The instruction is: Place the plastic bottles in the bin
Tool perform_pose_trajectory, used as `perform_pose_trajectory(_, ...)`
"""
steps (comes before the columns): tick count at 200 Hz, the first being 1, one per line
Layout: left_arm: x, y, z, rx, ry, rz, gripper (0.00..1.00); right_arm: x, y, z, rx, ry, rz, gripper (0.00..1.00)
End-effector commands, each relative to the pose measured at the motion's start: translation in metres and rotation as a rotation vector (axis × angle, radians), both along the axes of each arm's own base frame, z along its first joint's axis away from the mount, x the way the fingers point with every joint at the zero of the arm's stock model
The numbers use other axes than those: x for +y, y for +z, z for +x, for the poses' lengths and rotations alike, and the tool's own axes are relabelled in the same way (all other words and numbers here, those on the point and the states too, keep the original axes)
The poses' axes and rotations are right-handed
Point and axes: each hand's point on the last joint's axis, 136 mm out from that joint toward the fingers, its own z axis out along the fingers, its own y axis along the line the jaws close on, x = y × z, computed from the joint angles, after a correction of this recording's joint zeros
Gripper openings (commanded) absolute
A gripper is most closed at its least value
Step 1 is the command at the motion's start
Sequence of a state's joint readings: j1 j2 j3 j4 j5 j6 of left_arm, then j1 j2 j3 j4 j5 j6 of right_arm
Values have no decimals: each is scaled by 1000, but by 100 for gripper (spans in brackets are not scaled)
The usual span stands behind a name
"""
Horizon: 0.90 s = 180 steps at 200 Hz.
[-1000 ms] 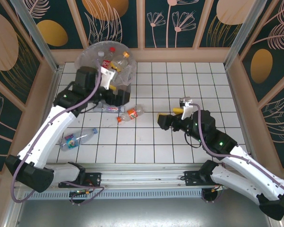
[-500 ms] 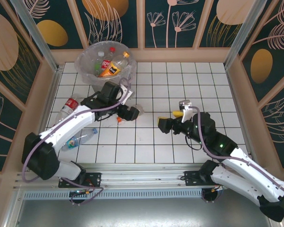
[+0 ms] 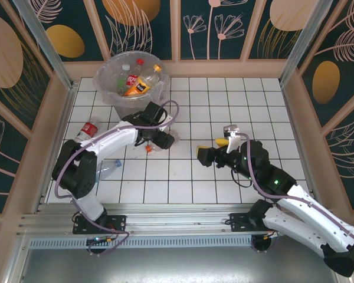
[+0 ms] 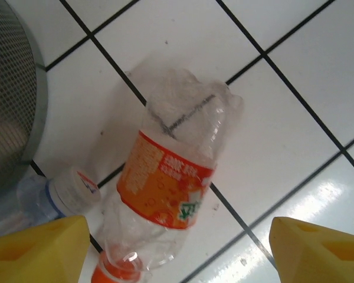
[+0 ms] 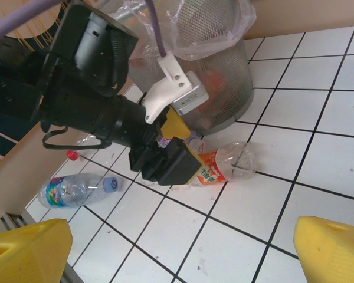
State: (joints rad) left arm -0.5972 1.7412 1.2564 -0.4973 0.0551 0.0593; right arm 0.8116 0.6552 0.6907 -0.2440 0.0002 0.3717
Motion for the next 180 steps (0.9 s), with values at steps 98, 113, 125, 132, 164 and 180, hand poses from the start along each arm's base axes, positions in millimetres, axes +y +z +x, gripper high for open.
perform_pose_trajectory(98,-3,-56,3,82,-87,173,68,0,-10,-1,14,-3,-18,97)
perform_pose_trajectory(113,-5,-60,-1,87,-95,183,68,-1,-10,-1,15,-3,-18,97)
perform_pose_trajectory(125,-7,-62,-3,89,-99,188,67,-1,-12,-1,18,-4,-19,97)
perform_pose_trajectory(132,-6,-64,-4,91,-97,195,66,-1,-12,-1,19,-4,-18,97)
perform_pose_trajectory(164,-12,-66,-8,93,-103,199,64,-1,-12,-1,18,-4,-17,97)
perform_pose_trajectory(180,-13,-69,-10,99,-104,205,64,-1,-13,-1,22,-6,-18,97)
